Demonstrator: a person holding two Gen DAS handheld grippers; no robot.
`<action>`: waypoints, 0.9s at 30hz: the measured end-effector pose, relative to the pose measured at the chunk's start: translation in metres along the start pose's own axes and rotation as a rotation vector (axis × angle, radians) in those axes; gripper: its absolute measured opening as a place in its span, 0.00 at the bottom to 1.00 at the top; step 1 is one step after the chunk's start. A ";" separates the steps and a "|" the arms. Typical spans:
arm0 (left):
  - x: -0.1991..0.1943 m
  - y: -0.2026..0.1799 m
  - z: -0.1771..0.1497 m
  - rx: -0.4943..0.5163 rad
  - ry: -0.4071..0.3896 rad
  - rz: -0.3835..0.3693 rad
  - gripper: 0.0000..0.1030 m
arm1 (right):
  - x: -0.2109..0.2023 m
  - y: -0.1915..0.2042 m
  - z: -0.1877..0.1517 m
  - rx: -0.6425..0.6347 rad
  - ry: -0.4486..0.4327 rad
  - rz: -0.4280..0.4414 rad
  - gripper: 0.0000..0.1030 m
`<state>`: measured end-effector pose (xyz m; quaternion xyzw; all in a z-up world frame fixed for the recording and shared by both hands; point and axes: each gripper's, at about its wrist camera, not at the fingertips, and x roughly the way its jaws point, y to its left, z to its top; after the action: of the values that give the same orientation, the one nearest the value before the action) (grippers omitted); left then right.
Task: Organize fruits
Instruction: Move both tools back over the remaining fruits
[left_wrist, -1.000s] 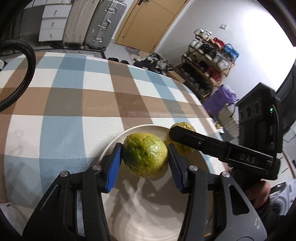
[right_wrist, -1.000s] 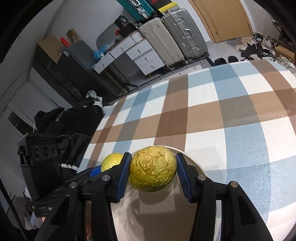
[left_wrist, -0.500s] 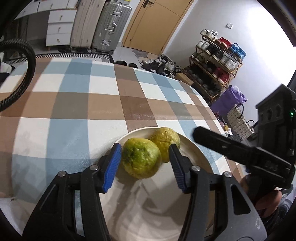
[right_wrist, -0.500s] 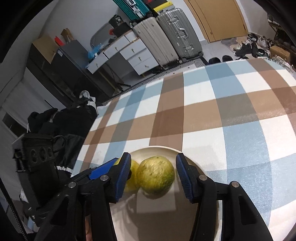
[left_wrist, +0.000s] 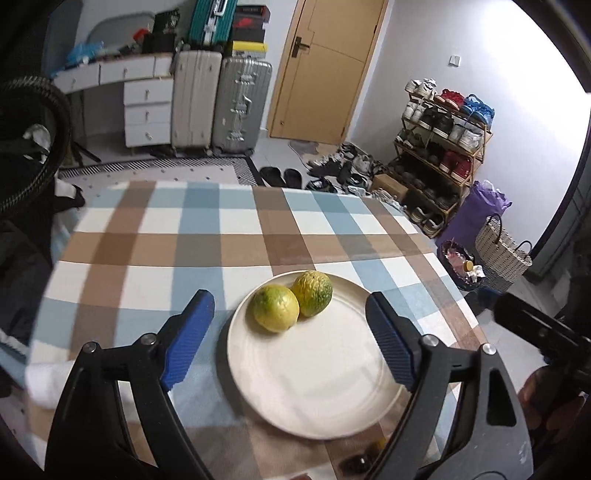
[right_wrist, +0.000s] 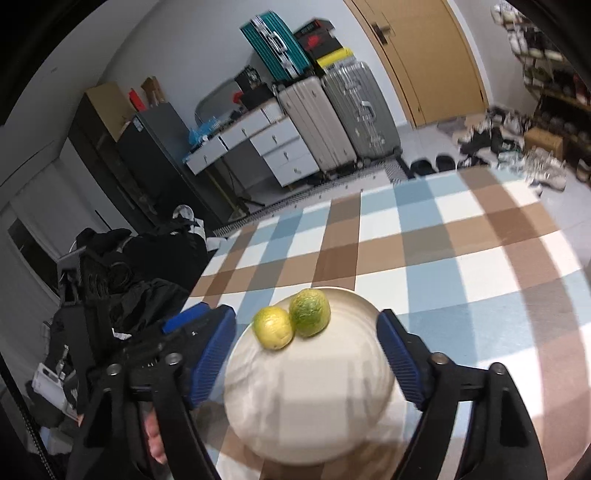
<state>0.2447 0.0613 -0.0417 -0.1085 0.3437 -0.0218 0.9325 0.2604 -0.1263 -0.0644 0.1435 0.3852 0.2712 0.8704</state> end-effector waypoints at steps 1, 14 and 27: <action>-0.008 -0.002 -0.001 0.001 -0.007 0.010 0.86 | -0.013 0.004 -0.004 -0.009 -0.019 0.002 0.85; -0.110 -0.024 -0.053 0.021 -0.077 0.040 0.99 | -0.117 0.041 -0.051 -0.093 -0.166 -0.027 0.99; -0.138 -0.031 -0.149 0.018 0.029 -0.042 0.99 | -0.153 0.052 -0.126 -0.201 -0.166 -0.182 1.00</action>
<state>0.0441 0.0196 -0.0570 -0.1071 0.3544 -0.0459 0.9278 0.0621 -0.1682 -0.0335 0.0421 0.2941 0.2157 0.9302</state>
